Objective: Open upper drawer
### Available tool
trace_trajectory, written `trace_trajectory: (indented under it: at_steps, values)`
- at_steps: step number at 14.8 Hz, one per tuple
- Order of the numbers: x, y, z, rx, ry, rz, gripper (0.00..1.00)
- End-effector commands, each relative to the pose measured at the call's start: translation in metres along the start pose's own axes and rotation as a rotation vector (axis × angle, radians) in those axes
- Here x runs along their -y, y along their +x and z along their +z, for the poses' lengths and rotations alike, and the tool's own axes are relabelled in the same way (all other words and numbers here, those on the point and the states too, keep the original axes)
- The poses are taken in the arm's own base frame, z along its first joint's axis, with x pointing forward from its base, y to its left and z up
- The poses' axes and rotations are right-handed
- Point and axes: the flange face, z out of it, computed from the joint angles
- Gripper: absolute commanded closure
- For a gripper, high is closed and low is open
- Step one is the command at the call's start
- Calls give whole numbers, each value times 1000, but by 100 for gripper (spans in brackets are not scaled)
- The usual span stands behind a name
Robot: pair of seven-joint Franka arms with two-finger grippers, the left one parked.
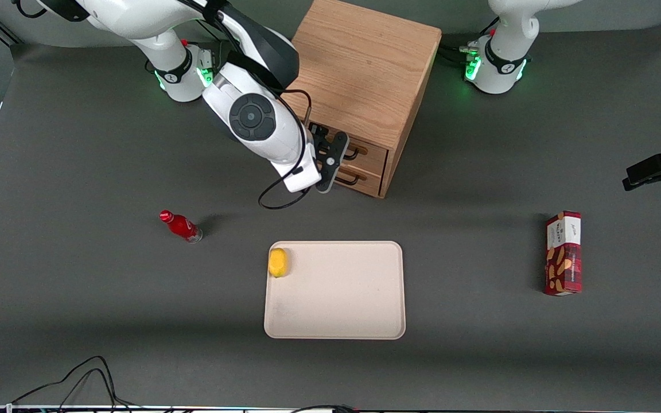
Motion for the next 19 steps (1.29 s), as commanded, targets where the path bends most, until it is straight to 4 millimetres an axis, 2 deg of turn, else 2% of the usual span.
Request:
trace_trajectory:
  at_steps: [1, 19]
  values:
    - [-2, -1, 5, -12, -12, -25, 0]
    - [-33, -1, 24, -27, -40, -7, 0]
